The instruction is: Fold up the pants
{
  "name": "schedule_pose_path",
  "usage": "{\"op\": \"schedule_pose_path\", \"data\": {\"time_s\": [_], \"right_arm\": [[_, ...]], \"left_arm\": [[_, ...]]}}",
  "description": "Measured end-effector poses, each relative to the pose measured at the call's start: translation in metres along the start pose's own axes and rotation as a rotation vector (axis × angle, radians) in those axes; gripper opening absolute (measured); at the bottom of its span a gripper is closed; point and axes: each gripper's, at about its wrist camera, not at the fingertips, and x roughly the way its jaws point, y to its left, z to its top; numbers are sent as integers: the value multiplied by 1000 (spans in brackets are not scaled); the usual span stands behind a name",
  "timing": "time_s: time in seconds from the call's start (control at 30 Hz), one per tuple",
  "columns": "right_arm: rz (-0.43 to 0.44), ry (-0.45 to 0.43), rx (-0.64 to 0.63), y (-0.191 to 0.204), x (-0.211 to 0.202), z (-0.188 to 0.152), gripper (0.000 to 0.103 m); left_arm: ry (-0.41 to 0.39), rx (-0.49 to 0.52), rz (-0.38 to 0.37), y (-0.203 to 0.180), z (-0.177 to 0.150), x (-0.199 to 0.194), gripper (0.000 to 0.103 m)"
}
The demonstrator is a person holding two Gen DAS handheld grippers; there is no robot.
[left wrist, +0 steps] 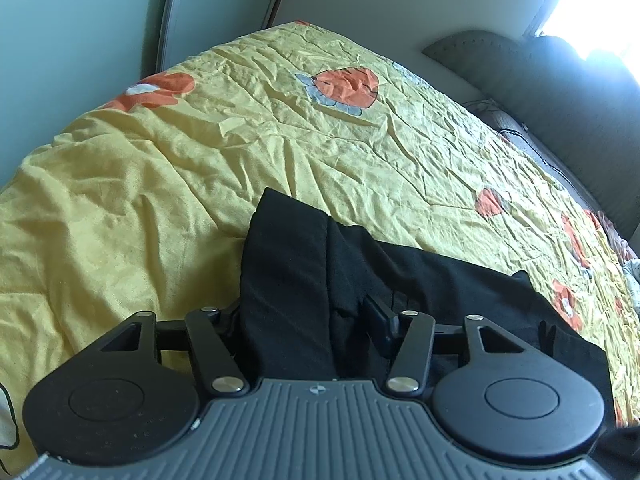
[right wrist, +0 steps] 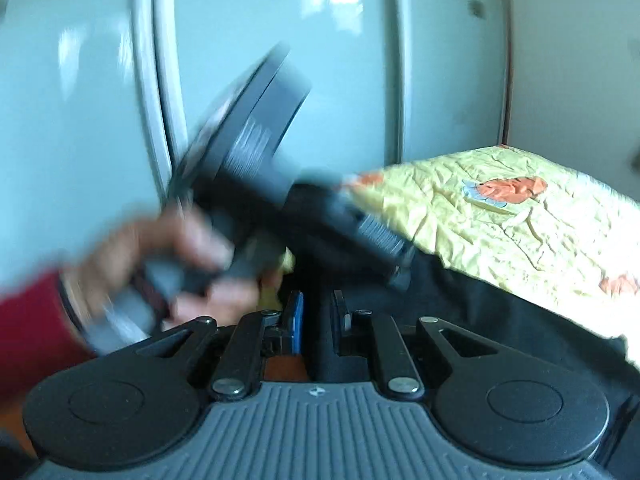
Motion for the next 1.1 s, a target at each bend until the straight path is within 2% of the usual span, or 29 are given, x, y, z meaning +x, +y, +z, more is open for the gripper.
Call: {"op": "schedule_pose_path", "data": {"time_s": [0.07, 0.13, 0.2, 0.3, 0.37, 0.47, 0.6, 0.77, 0.93, 1.03, 1.1], "right_arm": [[-72, -1, 32, -12, 0, 5, 14], [-211, 57, 3, -18, 15, 3, 14], [-260, 113, -10, -22, 34, -4, 14], [-250, 165, 14, -26, 53, -16, 14], [-274, 145, 9, -25, 55, -17, 14], [-259, 90, 65, -26, 49, -10, 14], [-259, 79, 112, -32, 55, -20, 14], [-164, -1, 181, -29, 34, -19, 14], [-186, -84, 212, -29, 2, -19, 14], [-194, -179, 255, -35, -31, -23, 14], [-204, -213, 264, -41, -47, -24, 14]], "left_arm": [[-5, -9, 1, 1, -1, 1, 60], [-10, -15, 6, 2, -2, 0, 54], [-17, -15, 8, 2, -2, -1, 50], [-40, -11, 13, 1, -4, -3, 42], [-59, 9, 25, -2, -6, -6, 37], [-91, 27, 39, -7, -10, -13, 30], [-146, 28, 52, -20, -15, -28, 19], [-214, 63, 38, -52, -24, -56, 17], [-285, 103, 30, -93, -35, -79, 17], [-307, 122, 6, -118, -41, -89, 16], [-327, 131, -19, -133, -45, -94, 16]]}}
